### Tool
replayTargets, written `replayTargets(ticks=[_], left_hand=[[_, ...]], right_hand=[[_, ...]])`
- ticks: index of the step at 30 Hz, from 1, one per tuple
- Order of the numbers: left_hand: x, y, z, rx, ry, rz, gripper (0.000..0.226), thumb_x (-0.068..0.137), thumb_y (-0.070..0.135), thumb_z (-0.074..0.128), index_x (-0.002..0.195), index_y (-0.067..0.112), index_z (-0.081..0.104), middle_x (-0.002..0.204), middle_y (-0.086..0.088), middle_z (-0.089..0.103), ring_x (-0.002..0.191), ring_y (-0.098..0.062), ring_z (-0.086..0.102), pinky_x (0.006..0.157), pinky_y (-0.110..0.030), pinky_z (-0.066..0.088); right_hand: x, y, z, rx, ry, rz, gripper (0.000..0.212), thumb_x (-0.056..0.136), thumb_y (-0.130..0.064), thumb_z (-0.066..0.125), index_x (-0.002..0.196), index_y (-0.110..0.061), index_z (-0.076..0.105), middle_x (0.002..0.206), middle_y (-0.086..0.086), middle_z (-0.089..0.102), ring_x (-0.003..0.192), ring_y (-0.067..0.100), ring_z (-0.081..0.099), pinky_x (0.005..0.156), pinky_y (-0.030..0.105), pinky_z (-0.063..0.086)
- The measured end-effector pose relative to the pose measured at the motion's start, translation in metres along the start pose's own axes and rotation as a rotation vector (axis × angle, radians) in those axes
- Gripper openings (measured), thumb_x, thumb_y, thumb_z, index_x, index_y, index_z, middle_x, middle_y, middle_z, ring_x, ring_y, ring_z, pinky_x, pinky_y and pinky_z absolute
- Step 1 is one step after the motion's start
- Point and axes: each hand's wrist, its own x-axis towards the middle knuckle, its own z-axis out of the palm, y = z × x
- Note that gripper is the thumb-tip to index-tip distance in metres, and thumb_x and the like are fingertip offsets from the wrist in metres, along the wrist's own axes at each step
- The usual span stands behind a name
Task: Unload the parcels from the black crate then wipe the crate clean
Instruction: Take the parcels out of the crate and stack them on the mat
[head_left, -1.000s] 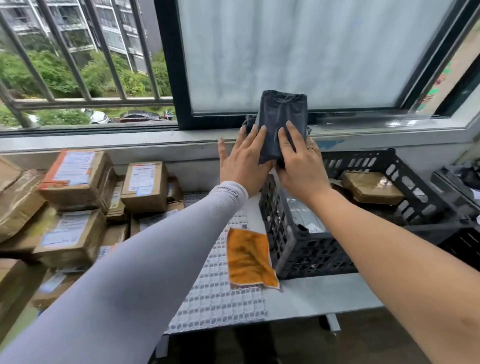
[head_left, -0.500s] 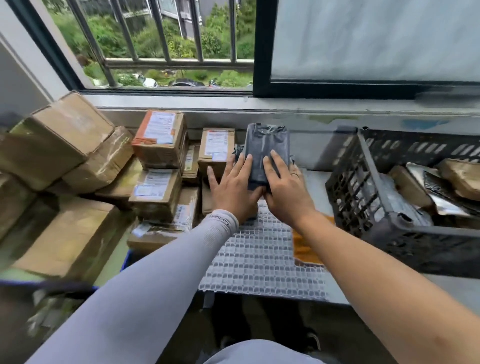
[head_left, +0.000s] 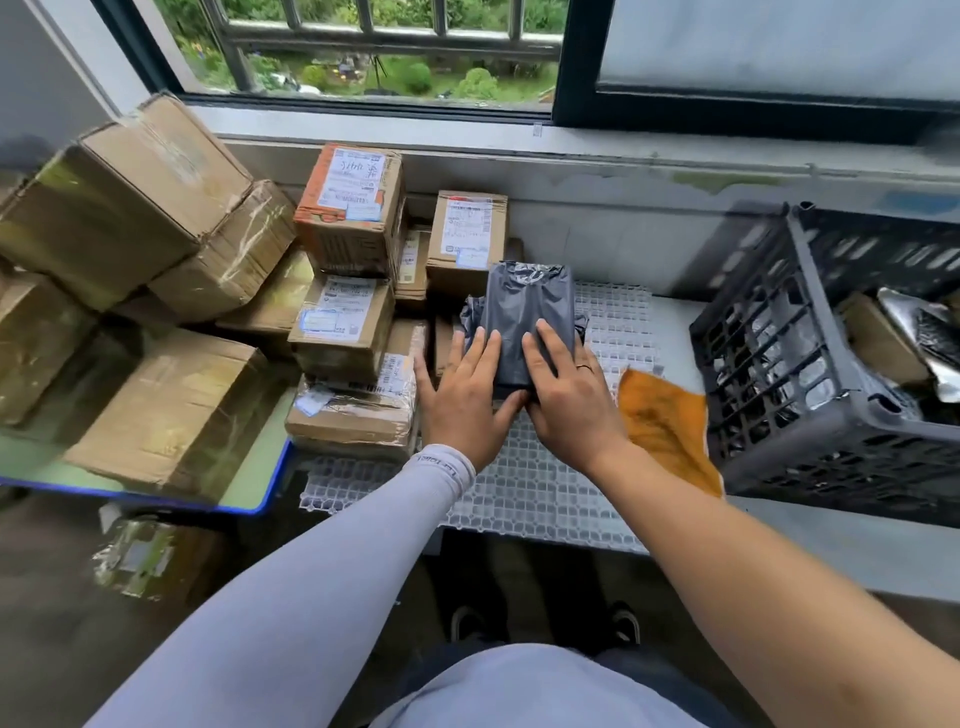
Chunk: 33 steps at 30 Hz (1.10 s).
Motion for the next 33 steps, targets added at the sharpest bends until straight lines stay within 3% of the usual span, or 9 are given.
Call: replayTargets(ticks=[23,29,33], left_hand=[[-0.100,0.037,0.061,0.023,-0.187,-0.162,0.080,0.102,0.059,0.046,0.166,0.027,0.010,0.173,0.008,0.007,0.159,-0.014,-0.007,0.125,-0.056,-0.010],[-0.101,0.032,0.073,0.059,-0.286,-0.169,0.077,0.104,0.063,0.037,0.166,0.027,0.009,0.173,0.008,0.007,0.160,-0.016,-0.005,0.126,-0.055,-0.007],[-0.103,0.029,0.079,0.049,-0.318,-0.167,0.072,0.106,0.062,0.030,0.166,0.029,0.008,0.173,0.008,0.005,0.160,-0.016,-0.004,0.127,-0.053,-0.006]], right_hand=[[-0.096,0.033,0.054,0.033,-0.248,-0.037,0.082,0.096,-0.025,0.066,0.163,-0.012,0.021,0.171,0.012,0.011,0.152,0.048,0.024,0.125,0.056,0.022],[-0.096,0.041,0.066,0.031,-0.340,-0.028,0.079,0.105,-0.027,0.054,0.165,-0.018,0.003,0.172,0.008,-0.011,0.156,0.045,0.000,0.127,0.052,0.005],[-0.099,0.040,0.072,0.047,-0.384,0.005,0.081,0.107,-0.030,0.050,0.164,-0.023,-0.006,0.170,0.003,-0.022,0.157,0.043,-0.005,0.128,0.054,0.008]])
